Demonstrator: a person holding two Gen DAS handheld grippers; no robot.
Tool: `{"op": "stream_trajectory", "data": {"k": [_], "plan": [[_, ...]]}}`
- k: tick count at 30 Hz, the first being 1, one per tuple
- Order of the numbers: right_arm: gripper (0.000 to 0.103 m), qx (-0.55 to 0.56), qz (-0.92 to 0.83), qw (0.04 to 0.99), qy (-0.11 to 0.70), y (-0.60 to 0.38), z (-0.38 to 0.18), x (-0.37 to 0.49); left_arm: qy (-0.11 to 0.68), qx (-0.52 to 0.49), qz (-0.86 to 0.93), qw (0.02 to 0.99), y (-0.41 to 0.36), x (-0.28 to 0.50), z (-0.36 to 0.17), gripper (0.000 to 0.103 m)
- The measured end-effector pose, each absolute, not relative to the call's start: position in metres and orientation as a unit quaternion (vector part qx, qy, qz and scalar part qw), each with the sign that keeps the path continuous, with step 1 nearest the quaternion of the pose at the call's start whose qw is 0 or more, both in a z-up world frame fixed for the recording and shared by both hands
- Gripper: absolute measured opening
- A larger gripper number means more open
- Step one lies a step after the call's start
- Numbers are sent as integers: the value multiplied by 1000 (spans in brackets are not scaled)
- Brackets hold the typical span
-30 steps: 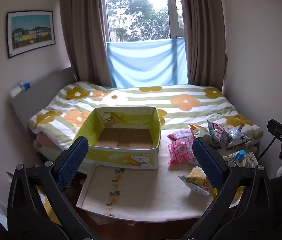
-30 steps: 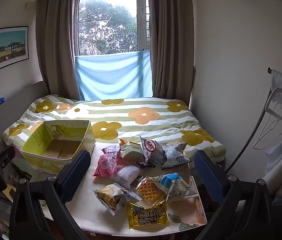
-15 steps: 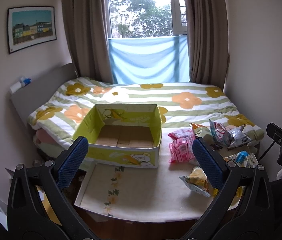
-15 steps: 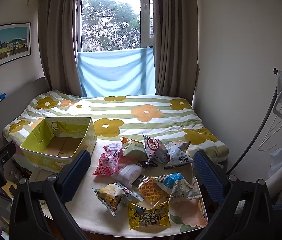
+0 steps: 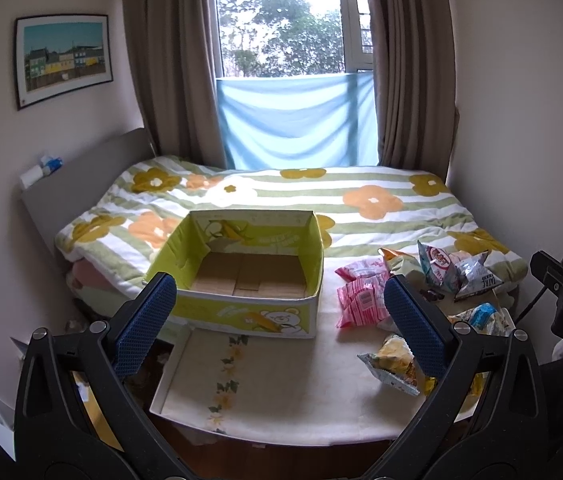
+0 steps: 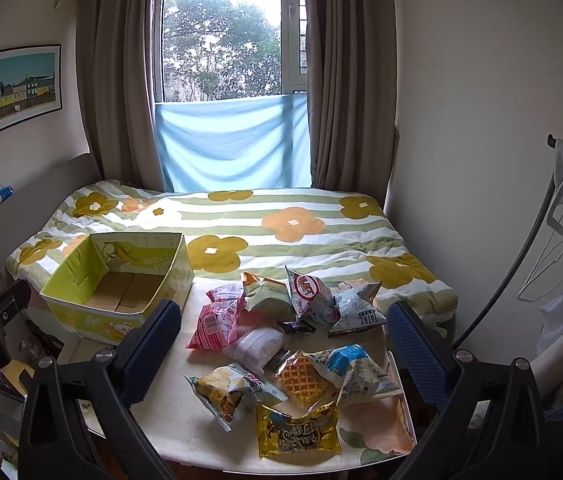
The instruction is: Organize snacks
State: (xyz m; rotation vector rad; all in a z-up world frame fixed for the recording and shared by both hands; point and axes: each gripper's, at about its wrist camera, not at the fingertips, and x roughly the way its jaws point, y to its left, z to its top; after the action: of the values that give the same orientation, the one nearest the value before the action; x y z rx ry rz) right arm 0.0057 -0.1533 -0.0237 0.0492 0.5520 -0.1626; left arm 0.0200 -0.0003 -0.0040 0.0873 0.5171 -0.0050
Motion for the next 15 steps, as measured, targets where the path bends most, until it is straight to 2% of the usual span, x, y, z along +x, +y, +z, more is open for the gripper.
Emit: {"op": "stream_trajectory", "data": {"k": [15], "plan": [[103, 25, -79, 959, 273, -152, -24, 6, 254, 43, -5, 966, -1, 18, -1, 103]]}}
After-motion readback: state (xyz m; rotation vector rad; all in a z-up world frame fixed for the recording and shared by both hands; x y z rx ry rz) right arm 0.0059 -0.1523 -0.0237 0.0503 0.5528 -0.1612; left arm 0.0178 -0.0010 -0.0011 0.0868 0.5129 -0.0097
